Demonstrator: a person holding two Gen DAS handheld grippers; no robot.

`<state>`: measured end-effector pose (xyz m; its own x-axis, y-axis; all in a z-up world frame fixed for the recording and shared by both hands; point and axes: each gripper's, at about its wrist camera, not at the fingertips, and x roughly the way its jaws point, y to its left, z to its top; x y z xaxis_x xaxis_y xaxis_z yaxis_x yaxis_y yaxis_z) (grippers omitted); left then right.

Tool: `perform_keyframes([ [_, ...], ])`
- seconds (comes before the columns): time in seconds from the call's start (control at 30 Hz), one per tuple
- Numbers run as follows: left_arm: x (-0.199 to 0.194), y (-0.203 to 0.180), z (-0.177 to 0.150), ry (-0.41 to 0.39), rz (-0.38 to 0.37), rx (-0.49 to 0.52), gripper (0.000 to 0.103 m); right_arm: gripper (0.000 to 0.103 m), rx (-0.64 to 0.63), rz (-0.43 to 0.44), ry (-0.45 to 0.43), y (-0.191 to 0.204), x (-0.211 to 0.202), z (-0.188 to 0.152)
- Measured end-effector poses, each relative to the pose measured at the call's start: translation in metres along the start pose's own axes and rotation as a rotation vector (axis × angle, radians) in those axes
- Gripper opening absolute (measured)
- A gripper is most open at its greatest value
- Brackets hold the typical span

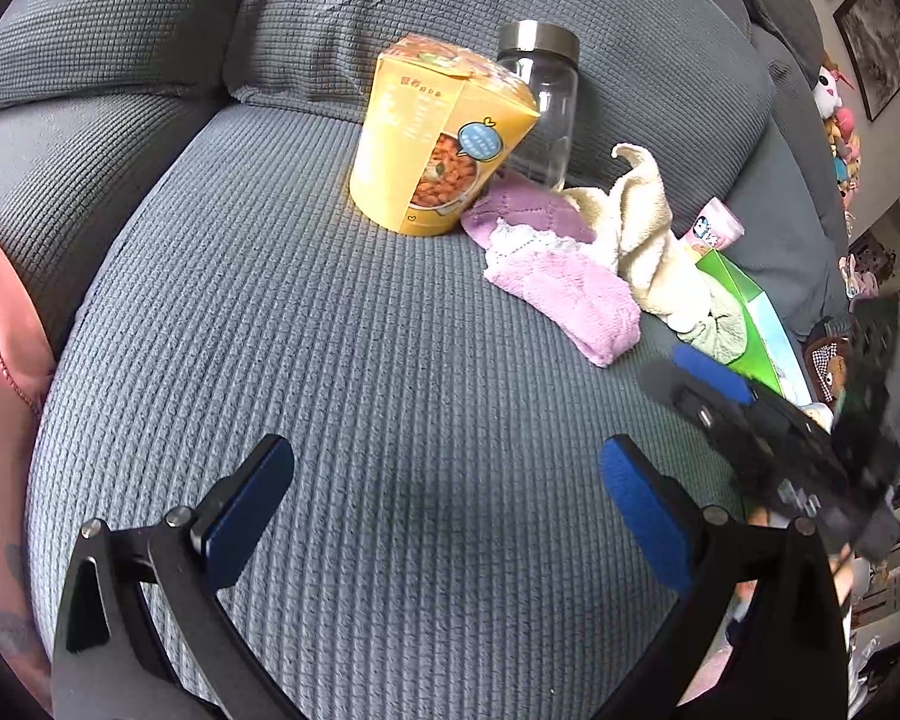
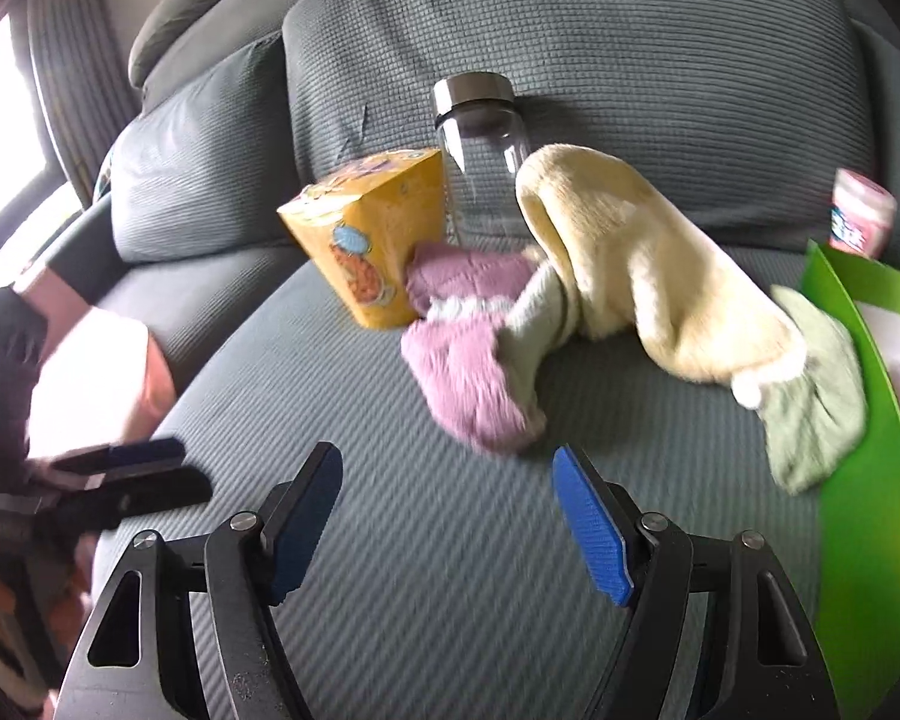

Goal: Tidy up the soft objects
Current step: 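Grasp the pink-and-white cloth with the right gripper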

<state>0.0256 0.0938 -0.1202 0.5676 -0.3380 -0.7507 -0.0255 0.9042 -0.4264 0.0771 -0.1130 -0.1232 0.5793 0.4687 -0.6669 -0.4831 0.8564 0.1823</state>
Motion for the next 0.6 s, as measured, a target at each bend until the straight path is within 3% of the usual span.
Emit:
perform_keyframes([
  [0.13, 0.006, 0.002, 0.003, 0.009, -0.006, -0.003, 0.102, 0.063, -0.013, -0.036, 0.036, 0.000, 0.028, 0.013],
  [0.23, 0.007, 0.004, 0.004, 0.011, -0.012, -0.006, 0.102, 0.046, -0.006, -0.057, 0.073, -0.005, 0.045, 0.016],
  [0.3, 0.008, 0.005, 0.005, 0.013, -0.015, -0.006, 0.102, 0.022, 0.022, -0.046, 0.089, -0.011, 0.052, 0.015],
  [0.37, 0.009, 0.004, 0.005, 0.015, -0.019, -0.004, 0.102, 0.015, 0.057, -0.005, 0.078, -0.015, 0.049, 0.013],
  [0.5, 0.010, 0.000, 0.006, 0.021, -0.035, -0.002, 0.102, 0.012, 0.098, 0.100, 0.060, -0.013, 0.024, 0.002],
  [0.6, 0.010, -0.006, 0.006, 0.023, -0.055, 0.007, 0.102, 0.012, 0.056, 0.169, 0.069, 0.000, -0.002, -0.015],
])
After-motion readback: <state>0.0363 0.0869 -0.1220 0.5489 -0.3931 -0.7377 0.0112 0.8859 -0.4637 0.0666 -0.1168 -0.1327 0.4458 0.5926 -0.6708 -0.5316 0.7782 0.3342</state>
